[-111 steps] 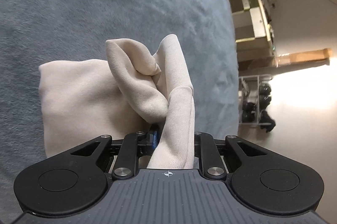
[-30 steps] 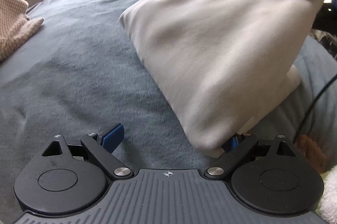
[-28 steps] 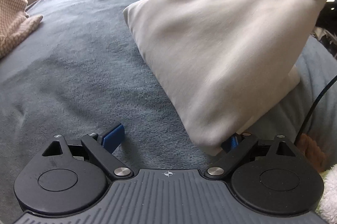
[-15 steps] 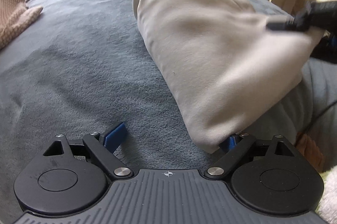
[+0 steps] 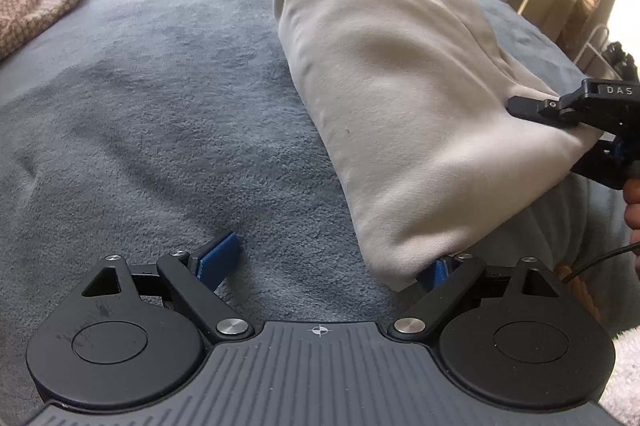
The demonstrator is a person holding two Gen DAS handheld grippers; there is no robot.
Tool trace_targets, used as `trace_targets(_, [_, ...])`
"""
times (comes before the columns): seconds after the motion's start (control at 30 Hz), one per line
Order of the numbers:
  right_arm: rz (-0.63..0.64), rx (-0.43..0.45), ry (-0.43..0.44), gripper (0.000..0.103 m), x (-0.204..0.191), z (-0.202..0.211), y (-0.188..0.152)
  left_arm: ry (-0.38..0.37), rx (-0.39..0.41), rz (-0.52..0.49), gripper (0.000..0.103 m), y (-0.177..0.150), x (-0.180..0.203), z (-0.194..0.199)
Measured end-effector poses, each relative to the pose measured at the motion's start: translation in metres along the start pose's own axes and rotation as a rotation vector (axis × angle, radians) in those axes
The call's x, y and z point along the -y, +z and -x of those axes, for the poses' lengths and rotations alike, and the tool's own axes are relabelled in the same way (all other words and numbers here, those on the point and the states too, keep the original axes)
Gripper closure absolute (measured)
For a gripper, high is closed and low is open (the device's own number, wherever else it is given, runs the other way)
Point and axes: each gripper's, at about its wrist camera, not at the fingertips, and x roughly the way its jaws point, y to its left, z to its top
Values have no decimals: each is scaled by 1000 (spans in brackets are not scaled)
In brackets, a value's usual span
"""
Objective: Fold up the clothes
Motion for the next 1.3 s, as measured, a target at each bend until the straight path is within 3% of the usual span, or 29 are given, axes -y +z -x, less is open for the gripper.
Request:
trace_targets(0.2, [103, 59, 13, 85, -17, 9, 1, -69, -8, 11, 12, -7, -12, 9])
trace_targets(0.37, [49, 60, -18, 86, 7, 4, -6, -109, -32, -25, 12, -4, -8, 8])
trace_targets(0.5, [28, 53, -8, 85, 13, 7, -5, -299, -49, 1, 11, 1, -20, 19])
trace_targets(0.6, [-13, 29, 10, 84, 19, 8, -1, -413, 17, 78, 6, 6, -34, 32])
trace_targets(0.67, [-37, 11, 12, 84, 23, 10, 1, -415, 46, 135, 6, 12, -41, 31])
trace_targets(0.8, [-83, -34, 3, 78, 26, 17, 8, -310, -17, 166, 6, 20, -39, -1])
trace_targets(0.87, [-71, -70, -34, 74, 21, 31, 15, -313, -19, 175, 4, 20, -37, -7])
trace_targets(0.93, [-4, -96, -126, 63, 11, 54, 26, -302, -9, 165, 4, 19, -33, -7])
trace_targets(1.07, [258, -39, -351, 64, -32, 104, 61, -285, -7, 169, 4, 16, -28, -8])
trace_targets(1.17, [462, -15, -284, 71, -84, 98, 64, -274, -14, 169, 4, 17, -27, -10])
trace_targets(1.3, [748, -127, -145, 82, -179, 18, 30, -258, -19, 167, 4, 18, -22, -9])
